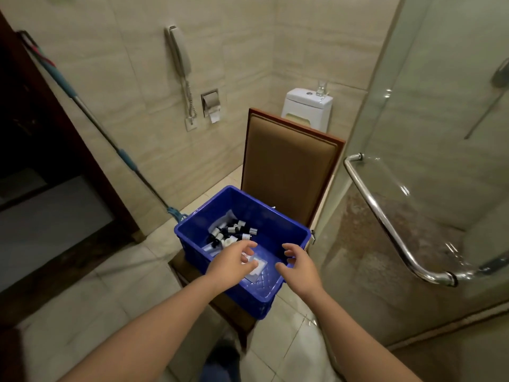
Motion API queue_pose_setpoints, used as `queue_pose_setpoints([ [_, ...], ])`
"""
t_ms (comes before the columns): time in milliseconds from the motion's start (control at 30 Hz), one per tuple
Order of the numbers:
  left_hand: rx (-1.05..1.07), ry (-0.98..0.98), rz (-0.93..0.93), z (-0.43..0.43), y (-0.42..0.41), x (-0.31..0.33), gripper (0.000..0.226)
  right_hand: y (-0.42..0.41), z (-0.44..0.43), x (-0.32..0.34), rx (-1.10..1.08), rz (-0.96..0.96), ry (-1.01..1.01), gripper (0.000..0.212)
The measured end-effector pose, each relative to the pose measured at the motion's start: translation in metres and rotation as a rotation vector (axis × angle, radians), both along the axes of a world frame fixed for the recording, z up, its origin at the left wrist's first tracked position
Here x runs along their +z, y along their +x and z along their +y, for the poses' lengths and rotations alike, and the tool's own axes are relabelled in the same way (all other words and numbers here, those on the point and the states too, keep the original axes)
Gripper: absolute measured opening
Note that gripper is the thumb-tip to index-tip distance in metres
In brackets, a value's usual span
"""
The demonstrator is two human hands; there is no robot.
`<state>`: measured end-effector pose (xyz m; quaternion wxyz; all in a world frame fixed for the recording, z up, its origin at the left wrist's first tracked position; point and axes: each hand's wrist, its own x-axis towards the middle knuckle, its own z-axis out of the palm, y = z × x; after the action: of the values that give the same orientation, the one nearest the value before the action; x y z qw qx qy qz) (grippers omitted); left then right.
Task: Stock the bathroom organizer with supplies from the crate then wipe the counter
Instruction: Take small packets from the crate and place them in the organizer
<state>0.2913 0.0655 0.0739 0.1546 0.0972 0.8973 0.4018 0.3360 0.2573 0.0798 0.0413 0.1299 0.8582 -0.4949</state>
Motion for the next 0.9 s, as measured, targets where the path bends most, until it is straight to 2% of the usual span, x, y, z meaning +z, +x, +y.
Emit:
queue_pose_setpoints([
  [500,-0.082,-0.075,-0.318,-0.016,-0.179,-0.107,0.044,-0.151,-0.02,-0.104,-0.101,-0.328,-0.033,0.053],
  [900,-0.123,-0.18,-0.587,-0.02,-0.226,-0.235,0.05,-0.19,-0.036,-0.219,-0.207,-0.571,-0.079,0.061],
])
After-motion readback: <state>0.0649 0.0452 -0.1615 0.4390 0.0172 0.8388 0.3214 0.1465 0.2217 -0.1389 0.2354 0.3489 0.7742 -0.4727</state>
